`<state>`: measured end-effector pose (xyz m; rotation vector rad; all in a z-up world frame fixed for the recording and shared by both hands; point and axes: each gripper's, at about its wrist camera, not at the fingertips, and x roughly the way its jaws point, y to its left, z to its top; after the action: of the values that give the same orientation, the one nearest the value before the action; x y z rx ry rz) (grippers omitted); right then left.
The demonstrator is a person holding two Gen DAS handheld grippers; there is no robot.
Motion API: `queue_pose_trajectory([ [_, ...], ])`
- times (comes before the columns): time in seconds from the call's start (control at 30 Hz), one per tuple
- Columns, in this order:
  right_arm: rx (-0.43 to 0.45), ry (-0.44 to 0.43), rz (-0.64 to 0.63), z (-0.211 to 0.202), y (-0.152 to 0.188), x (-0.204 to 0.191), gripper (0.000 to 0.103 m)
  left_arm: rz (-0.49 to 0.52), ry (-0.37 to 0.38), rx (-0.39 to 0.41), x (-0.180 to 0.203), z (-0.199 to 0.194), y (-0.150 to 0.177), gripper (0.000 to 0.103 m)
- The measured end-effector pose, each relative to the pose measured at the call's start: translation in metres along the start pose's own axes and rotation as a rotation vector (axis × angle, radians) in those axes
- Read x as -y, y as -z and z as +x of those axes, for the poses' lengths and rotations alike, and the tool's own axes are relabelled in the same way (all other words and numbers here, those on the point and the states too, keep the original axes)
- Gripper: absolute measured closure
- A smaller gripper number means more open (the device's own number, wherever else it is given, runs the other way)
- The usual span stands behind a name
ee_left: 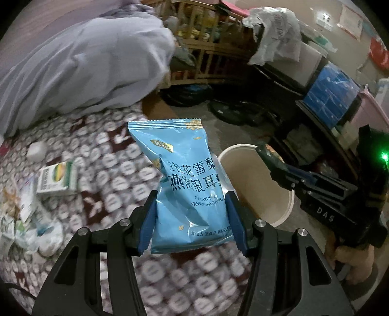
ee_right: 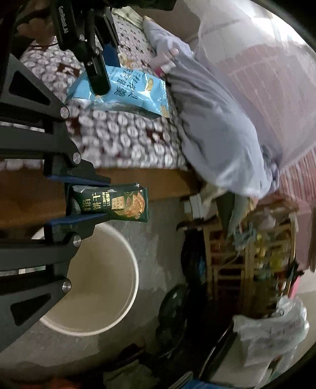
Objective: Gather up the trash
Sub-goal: 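Lift both held snack packets and carry them toward the white bucket, then open the right tool to drop the green packet while the left tool drops the blue bag into the bucket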
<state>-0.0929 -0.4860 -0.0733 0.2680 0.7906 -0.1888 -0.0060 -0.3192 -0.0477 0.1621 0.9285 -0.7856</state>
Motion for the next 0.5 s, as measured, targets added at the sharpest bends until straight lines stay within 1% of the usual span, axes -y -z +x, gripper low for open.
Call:
queue_pose_trajectory([
  [0.3, -0.03, 0.063, 0.082, 0.003, 0.009, 0.052, 0.082, 0.028, 0.053, -0.042, 0.037, 0.039, -0.019, 0.05],
  [0.5, -0.052, 0.088, 0.127, 0.008, 0.016, 0.075, 0.082, 0.063, 0.073, -0.068, 0.061, 0.064, -0.026, 0.05],
])
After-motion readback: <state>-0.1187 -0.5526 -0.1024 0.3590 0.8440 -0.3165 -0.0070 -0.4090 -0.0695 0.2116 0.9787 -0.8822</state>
